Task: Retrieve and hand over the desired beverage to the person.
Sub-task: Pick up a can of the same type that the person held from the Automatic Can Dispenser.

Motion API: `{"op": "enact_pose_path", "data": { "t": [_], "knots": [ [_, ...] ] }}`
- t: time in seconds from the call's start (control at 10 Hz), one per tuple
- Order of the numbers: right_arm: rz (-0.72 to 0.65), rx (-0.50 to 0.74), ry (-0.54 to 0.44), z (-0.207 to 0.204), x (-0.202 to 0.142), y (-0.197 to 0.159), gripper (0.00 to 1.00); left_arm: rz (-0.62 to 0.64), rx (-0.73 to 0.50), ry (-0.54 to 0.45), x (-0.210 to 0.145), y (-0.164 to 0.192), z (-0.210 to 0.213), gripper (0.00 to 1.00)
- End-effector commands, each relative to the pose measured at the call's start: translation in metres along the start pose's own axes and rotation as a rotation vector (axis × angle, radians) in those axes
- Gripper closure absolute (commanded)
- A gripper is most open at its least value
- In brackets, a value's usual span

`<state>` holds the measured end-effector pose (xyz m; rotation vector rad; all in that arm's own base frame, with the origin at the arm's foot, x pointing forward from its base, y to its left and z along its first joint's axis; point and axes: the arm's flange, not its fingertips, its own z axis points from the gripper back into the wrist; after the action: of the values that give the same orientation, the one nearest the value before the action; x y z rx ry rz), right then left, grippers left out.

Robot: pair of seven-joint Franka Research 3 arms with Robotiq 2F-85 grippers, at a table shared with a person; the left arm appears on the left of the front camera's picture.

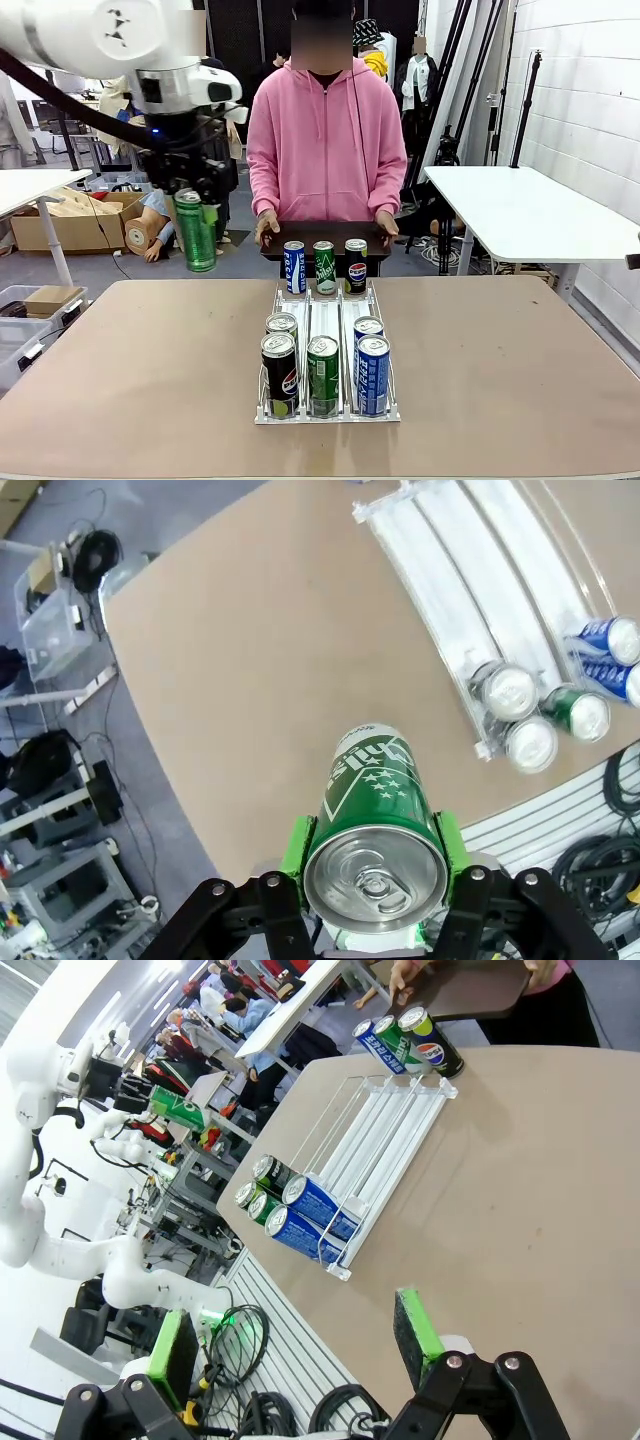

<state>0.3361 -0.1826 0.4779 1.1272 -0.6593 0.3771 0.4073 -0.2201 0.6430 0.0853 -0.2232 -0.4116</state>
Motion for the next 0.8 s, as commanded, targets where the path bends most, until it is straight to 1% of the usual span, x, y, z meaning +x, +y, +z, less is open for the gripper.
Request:
{"op": "enact_pose_path", "data": {
  "t": [0.0, 0.1, 0.4, 0.5, 0.6, 0.7],
  "knots": [
    [0.008, 0.011, -0.007, 0.000, 0.000, 0.000, 0.00, 0.022, -0.015, 0.020, -0.015, 0.036, 0.002, 1.00],
    [0.008, 0.011, -0.007, 0.000, 0.000, 0.000, 0.00, 0.035, -0.025, 0.023, -0.020, 0.051, 0.001, 1.00],
    [0.008, 0.011, -0.007, 0.000, 0.000, 0.000, 0.00, 0.053, -0.066, 0.020, -0.031, 0.075, -0.018, 1.00],
    [0.008, 0.011, -0.007, 0.000, 0.000, 0.000, 0.00, 0.060, -0.078, 0.014, -0.035, 0.079, -0.021, 1.00],
    [0.008, 0.011, -0.007, 0.000, 0.000, 0.000, 0.00, 0.040, -0.097, 0.016, -0.037, 0.074, -0.020, 1.00],
    [0.008, 0.011, -0.007, 0.000, 0.000, 0.000, 0.00, 0.072, -0.043, 0.051, -0.025, 0.076, -0.020, 1.00]
  ]
}}
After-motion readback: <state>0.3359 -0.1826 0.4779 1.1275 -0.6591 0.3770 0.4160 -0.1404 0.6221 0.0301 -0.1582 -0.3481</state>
